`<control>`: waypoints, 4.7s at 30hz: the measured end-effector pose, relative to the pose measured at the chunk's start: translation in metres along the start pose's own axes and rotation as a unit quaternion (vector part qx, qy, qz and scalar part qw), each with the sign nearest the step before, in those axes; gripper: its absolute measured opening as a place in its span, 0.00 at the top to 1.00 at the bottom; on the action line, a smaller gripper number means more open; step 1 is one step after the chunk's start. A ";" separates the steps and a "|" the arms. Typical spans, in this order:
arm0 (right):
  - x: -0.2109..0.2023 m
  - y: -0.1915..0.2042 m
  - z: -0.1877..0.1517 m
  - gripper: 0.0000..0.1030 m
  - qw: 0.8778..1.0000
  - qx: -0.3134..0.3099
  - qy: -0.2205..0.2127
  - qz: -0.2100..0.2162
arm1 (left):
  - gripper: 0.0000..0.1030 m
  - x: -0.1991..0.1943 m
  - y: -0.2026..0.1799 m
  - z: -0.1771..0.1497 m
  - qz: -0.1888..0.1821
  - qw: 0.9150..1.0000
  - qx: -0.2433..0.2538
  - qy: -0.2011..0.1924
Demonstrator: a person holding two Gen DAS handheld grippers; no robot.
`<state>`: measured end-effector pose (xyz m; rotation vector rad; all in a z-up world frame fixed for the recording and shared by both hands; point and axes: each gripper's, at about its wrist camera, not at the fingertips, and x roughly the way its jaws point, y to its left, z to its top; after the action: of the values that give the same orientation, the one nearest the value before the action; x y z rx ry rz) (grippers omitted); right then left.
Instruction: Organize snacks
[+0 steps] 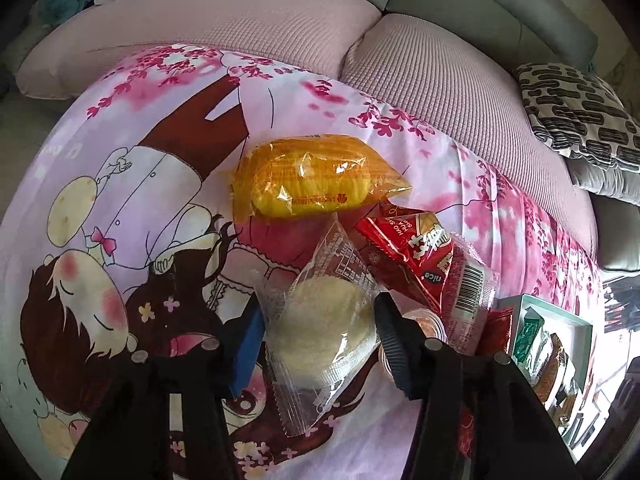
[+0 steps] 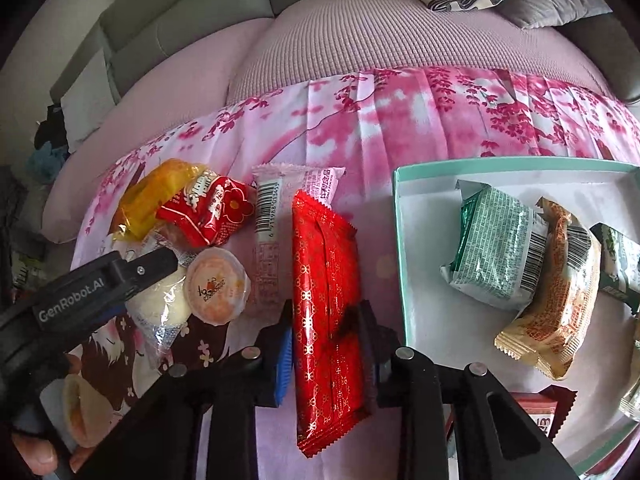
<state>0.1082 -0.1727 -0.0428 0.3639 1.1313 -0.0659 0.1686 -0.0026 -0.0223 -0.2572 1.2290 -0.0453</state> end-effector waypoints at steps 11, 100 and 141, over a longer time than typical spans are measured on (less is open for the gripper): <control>0.005 0.000 0.001 0.70 1.000 0.012 0.011 -0.002 | 0.46 -0.012 0.018 -0.007 -0.005 0.999 -0.032 0.000; 0.014 0.003 -0.002 0.41 0.999 0.032 0.019 0.019 | 0.46 -0.014 0.060 -0.033 -0.032 0.994 -0.102 0.022; -0.012 -0.016 -0.031 0.69 0.996 0.079 -0.013 0.050 | 0.46 -0.029 0.054 -0.035 -0.051 0.994 -0.097 0.010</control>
<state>0.0725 -0.1798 -0.0478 0.5591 1.0840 -0.0730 0.1202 0.0485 -0.0186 -0.4906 1.2405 -0.0172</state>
